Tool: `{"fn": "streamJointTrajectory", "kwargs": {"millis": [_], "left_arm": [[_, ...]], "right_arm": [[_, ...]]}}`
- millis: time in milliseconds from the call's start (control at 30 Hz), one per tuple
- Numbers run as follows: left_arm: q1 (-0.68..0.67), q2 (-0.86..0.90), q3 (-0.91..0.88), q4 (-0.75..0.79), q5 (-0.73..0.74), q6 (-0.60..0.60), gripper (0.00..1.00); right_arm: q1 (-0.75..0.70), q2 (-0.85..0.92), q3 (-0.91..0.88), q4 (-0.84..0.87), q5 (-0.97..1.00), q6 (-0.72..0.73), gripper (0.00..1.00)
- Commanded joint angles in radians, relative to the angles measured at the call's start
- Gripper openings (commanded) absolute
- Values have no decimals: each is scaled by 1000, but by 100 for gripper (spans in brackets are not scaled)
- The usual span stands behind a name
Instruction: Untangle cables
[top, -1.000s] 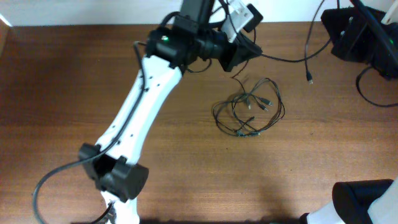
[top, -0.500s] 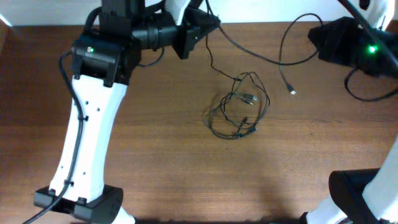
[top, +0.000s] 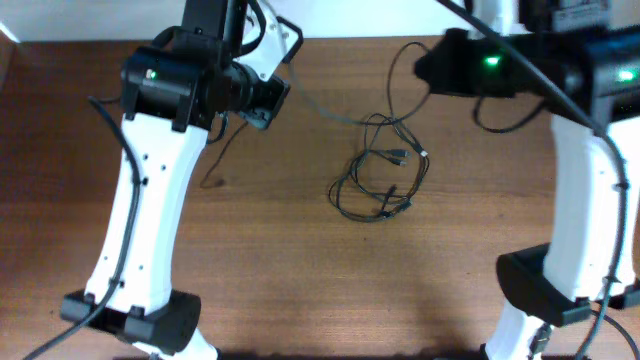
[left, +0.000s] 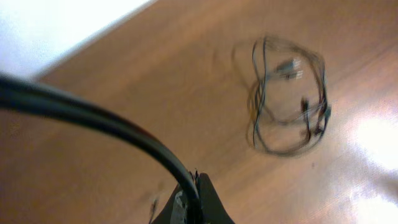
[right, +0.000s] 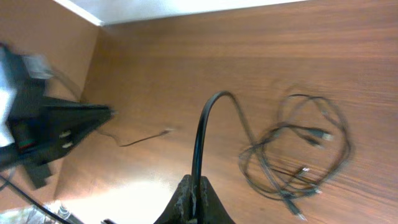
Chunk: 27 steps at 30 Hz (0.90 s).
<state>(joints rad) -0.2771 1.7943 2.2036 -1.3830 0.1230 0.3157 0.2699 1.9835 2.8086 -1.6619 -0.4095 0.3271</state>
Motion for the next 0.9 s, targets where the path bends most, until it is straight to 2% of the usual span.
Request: {"fn": "streamJointTrajectory", "kwargs": {"millis": [0, 167, 267, 367, 400, 467, 533, 600, 667, 733, 867], "left_arm": [[72, 56, 4, -8, 47, -20, 0], [282, 57, 4, -25, 52, -200, 0], [314, 59, -8, -54, -10, -174, 0], [278, 59, -94, -54, -111, -4, 0], [267, 59, -126, -47, -113, 54, 0], [240, 59, -208, -20, -111, 179, 0], [225, 59, -246, -13, -30, 342, 0], [225, 59, -247, -20, 102, 465, 0], [225, 59, -247, -32, 178, 535, 0], [225, 54, -247, -61, 271, 634, 0], [227, 3, -247, -130, 484, 869, 0]], "right_arm": [[117, 83, -5, 20, -3, 3, 4], [229, 251, -5, 63, 0, 105, 4], [235, 332, -5, 82, 2, 159, 4], [192, 345, -3, 177, -4, 211, 4], [156, 339, -2, 238, -50, 226, 4], [71, 330, -2, 388, -282, 241, 4], [7, 328, -2, 505, -350, 321, 4], [-50, 328, -2, 559, -293, 341, 4], [-66, 329, -5, 520, -192, 324, 4], [-51, 330, -27, 472, -56, 306, 4], [5, 330, -140, 477, 66, 305, 4]]}}
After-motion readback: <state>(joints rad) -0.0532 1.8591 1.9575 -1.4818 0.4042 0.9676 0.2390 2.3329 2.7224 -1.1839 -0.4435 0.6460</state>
